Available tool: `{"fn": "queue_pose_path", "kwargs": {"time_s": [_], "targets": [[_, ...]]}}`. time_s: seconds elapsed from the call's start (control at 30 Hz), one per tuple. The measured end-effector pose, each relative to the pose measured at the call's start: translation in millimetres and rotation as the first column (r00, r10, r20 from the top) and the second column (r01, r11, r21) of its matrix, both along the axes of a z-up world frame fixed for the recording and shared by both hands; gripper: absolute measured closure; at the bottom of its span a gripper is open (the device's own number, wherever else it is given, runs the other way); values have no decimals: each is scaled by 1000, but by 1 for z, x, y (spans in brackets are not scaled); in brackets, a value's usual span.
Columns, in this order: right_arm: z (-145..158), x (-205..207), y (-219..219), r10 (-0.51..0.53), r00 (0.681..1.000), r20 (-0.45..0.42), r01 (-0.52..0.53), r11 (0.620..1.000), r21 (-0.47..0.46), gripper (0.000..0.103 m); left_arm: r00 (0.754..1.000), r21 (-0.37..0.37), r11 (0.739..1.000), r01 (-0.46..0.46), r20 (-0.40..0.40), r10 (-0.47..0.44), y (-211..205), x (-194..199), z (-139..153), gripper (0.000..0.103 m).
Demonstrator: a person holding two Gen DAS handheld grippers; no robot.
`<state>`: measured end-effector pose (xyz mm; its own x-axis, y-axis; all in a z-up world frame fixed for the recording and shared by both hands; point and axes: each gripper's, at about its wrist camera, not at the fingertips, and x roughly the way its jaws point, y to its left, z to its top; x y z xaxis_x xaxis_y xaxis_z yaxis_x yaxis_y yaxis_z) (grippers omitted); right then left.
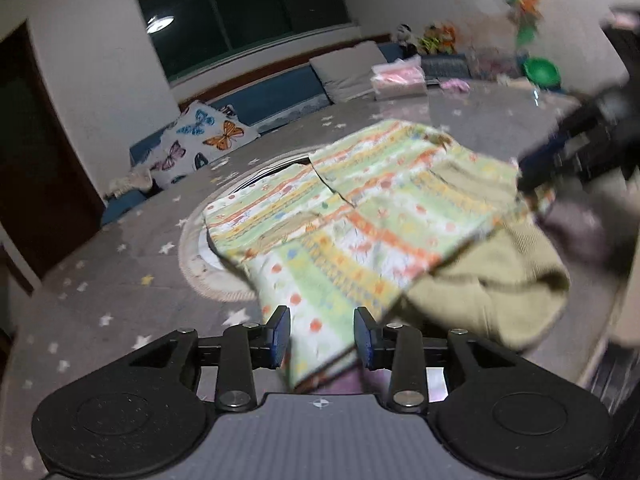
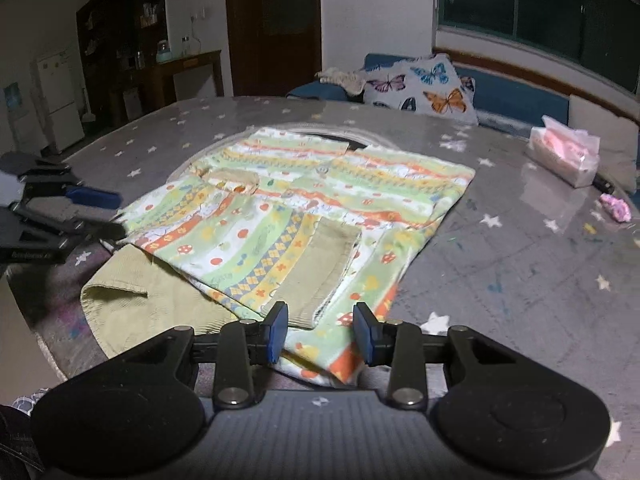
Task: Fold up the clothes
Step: 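Grasp the khaki corduroy part with the right gripper and fold it over the body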
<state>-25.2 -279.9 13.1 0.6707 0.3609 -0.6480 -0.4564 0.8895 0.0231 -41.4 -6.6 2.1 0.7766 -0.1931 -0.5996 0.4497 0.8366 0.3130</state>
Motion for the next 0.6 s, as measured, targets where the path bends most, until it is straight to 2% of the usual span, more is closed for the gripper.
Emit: {"fn": "queue_pose_path", "kwargs": {"time_s": [0.2, 0.43, 0.6], "targets": [[-7, -5, -2, 6, 1000, -25, -7, 1000, -20, 67, 992, 125, 986, 106, 51, -113, -19, -28, -16, 51], [-13, -15, -10, -16, 999, -46, 15, 1000, -19, 67, 977, 140, 975, 170, 109, -186, -43, -32, -26, 47], [1, -21, -13, -14, 1000, -13, 14, 1000, -25, 67, 966, 130, 970, 205, 132, -222, -51, -30, -29, 47]]}}
